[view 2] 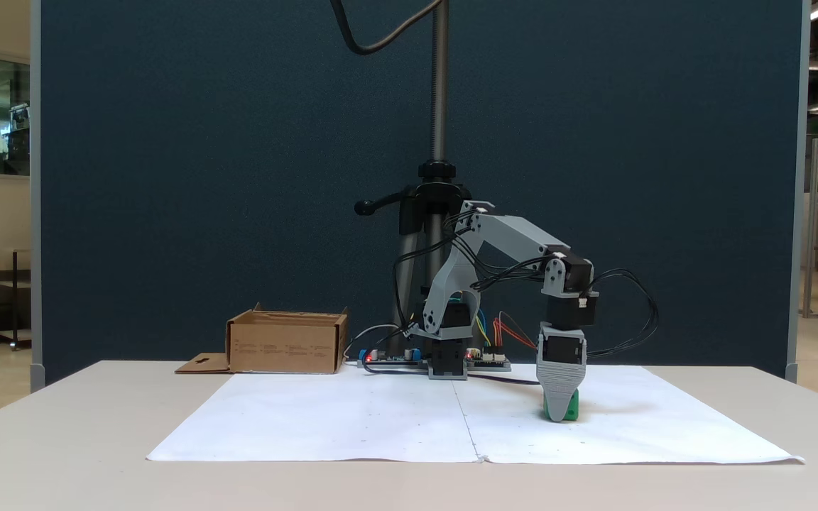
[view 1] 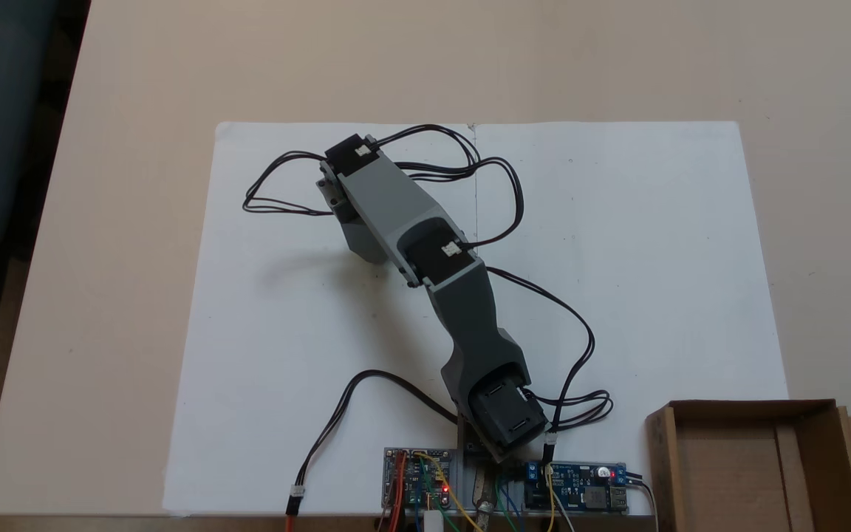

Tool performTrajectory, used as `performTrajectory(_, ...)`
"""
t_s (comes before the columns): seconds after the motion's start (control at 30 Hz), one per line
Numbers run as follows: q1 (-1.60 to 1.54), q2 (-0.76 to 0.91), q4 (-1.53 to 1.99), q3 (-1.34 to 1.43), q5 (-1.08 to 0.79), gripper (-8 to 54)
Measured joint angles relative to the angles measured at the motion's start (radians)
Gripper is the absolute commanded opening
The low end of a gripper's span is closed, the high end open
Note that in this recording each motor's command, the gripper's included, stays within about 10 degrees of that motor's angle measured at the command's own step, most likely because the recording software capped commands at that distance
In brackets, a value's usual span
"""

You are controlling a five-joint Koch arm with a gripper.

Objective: Grasp a green dice and put it in the bin.

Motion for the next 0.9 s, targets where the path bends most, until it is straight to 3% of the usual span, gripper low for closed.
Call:
performTrajectory(0.4, 0.031, 0.081, 0.002, 0.021, -0.005, 12.2)
performTrajectory(0.77, 0.064, 0.402, 0.137, 0.106, -0.179, 12.2)
performTrajectory(0.9, 0.141, 0.443, 0.147, 0.103, -0.233, 12.2)
